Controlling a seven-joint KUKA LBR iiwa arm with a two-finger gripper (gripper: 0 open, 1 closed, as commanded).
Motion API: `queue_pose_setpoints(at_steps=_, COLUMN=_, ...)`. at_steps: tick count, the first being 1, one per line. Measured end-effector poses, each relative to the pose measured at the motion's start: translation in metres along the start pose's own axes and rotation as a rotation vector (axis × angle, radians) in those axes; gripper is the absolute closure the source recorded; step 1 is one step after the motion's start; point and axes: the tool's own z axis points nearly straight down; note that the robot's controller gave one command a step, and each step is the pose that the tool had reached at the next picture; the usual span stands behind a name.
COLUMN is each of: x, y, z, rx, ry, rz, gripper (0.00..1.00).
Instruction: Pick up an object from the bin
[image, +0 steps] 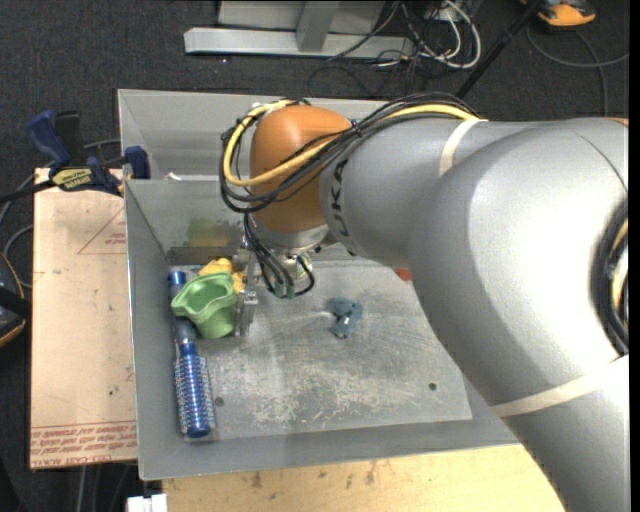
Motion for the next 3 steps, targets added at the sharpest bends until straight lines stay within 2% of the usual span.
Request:
queue_pose_setpoints(at_steps=1, x=0.001, y=0.001, z=0.002, rx=-0.003, ry=0.003, rz=0.001, gripper=1.00)
queue_pose_setpoints(at_steps=2, x=0.002, y=0.002, z=0.002, rx=-0.003, ry=0.003, rz=0.001, gripper=0.00)
queue_pose_setpoints(at_steps=3, x=0.002, y=0.057, z=0.013, rx=0.000, ry=0.002, rz=-0.320, gripper=0.00)
